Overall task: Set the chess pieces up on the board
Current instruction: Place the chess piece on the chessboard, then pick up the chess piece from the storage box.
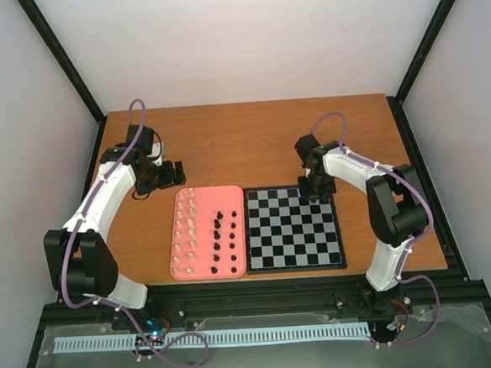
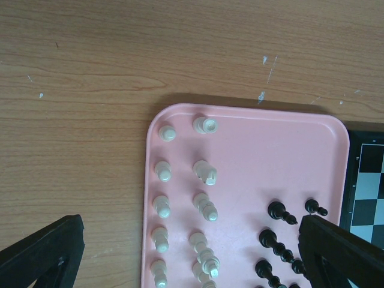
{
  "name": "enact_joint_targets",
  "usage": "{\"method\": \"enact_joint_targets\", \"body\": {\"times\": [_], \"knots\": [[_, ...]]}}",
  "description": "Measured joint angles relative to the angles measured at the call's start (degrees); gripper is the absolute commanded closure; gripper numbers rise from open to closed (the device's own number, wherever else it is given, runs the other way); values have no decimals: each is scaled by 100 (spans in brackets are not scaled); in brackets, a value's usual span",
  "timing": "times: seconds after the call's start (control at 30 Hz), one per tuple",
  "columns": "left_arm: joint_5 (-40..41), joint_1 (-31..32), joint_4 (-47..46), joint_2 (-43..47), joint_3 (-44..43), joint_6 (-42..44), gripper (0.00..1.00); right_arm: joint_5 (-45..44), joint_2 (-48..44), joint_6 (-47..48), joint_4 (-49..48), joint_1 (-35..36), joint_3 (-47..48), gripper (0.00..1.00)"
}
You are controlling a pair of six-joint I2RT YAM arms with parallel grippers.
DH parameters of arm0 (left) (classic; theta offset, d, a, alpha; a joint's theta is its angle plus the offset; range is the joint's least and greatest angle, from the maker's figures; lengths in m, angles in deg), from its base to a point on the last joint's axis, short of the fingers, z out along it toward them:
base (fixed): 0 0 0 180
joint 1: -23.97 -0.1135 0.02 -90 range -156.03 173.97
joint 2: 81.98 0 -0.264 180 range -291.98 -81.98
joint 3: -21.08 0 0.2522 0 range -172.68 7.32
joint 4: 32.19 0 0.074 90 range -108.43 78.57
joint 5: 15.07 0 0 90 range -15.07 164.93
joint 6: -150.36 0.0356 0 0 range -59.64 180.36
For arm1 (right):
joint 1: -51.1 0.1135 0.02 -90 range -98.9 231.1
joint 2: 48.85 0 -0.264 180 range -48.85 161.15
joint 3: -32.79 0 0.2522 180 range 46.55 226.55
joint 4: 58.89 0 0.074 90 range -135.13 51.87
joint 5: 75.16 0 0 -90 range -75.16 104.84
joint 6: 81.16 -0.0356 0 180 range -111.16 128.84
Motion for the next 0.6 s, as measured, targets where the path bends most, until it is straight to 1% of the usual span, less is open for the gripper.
{"method": "enact_joint_targets", "body": {"times": [0.03,0.1,0.23,0.33,0.47,0.6], "knots": [[0,0,0,0,2,0,0,24,0,11,13,0,15,74],[0,0,0,2,2,0,0,83,-13,35,48,0,74,73],[0,0,0,2,2,0,0,153,-184,85,208,35,251,65],[0,0,0,0,0,0,0,122,-428,109,398,173,452,64],[-4,0,0,0,2,0,0,140,-417,101,592,682,1108,64],[-17,0,2,0,0,0,0,302,164,98,608,1491,2107,64]]}}
